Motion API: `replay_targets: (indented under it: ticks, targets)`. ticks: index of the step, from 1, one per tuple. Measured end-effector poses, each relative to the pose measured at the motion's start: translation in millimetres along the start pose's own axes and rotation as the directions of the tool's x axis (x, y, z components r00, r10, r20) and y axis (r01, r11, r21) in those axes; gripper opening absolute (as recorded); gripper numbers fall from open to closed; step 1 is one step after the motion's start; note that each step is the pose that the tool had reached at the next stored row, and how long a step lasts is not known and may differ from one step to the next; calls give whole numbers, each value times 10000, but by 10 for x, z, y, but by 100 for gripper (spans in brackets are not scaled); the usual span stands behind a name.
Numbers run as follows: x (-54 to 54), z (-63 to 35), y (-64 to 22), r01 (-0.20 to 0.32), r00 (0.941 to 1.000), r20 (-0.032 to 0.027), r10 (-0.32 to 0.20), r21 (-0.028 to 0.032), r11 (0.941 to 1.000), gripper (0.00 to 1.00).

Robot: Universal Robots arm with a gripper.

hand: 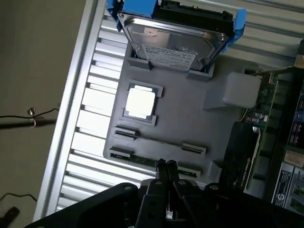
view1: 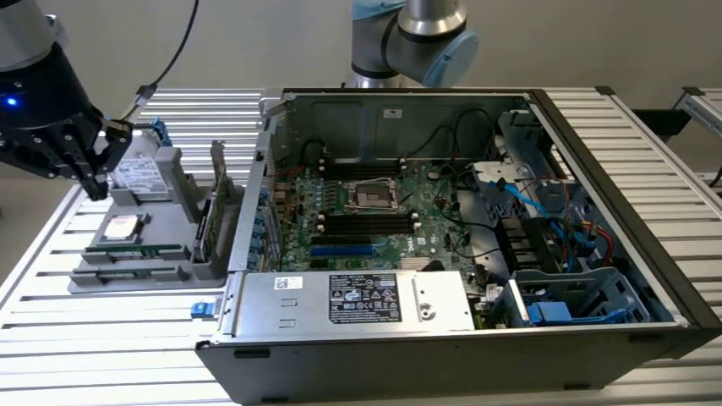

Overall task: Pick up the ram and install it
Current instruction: 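Pick up the ram and move it above insertion slot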

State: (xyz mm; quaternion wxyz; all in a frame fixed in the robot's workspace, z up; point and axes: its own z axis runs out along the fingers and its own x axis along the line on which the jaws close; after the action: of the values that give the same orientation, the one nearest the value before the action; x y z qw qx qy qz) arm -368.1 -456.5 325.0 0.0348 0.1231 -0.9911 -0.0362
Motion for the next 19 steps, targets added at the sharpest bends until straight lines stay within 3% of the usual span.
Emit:
replay_targets:
  ticks: [4,9,14,19]
  targets:
    - [0,2,0,721,9974,-60,-720,42,9974,10]
    - [0,4,0,1625,9866,-139,-1624,88,9867,10]
    - [-1,7,-1,2512,9678,-222,-2508,126,9679,10]
    - [0,10,-1,3367,9413,-307,-3361,156,9415,10]
